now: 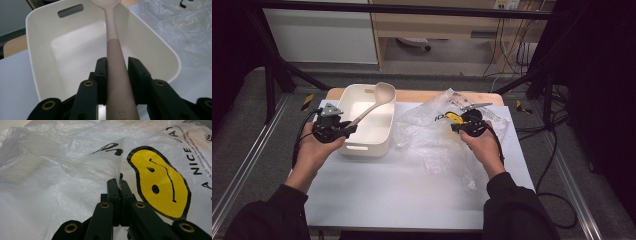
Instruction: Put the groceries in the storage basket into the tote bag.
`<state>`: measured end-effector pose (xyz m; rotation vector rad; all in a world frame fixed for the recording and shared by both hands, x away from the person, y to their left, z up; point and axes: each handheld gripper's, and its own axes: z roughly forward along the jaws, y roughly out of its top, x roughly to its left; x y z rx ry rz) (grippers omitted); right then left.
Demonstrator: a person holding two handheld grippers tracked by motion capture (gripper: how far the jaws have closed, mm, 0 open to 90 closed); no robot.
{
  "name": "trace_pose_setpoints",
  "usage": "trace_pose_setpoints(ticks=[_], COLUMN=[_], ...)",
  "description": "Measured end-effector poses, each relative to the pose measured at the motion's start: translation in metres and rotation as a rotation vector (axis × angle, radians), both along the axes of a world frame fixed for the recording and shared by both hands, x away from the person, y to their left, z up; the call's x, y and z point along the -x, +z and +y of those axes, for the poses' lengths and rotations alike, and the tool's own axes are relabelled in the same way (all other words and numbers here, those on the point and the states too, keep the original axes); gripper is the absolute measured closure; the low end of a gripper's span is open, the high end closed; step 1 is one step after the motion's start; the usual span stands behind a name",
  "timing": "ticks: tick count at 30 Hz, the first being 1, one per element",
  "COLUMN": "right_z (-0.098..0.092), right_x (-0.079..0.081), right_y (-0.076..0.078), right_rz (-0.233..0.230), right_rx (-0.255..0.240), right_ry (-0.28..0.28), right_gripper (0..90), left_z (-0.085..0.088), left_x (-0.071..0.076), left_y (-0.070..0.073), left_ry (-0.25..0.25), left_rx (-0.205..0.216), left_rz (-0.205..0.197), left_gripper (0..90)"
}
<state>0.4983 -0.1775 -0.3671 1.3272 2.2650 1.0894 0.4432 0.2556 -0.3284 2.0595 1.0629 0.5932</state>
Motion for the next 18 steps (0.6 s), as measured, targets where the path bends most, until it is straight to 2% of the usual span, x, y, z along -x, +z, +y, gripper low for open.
trace_pose_setpoints(ticks=[6,11,18], right_z=[-0.001,0.0,0.0], right_x=[0.0,-0.001,-0.002], right_y=[0.002,0.003,0.003], right_rz=[0.002,0.008,0.015], right_rx=[-0.003,-0.012,-0.011], right_ry=[0.007,0.007,0.008], right_gripper=[90.0,90.0,90.0], left_z=[-0.006,-0.007,-0.011], left_x=[0.021,0.037,0.059], left_y=[0.008,0.011,0.015], left_ry=[-0.071,-0.108,-0.186], left_rx=[0.014,0.016,0.045], left_rz=[-0.02,-0.038,-0.035], left_gripper=[69.7,69.8,69.7])
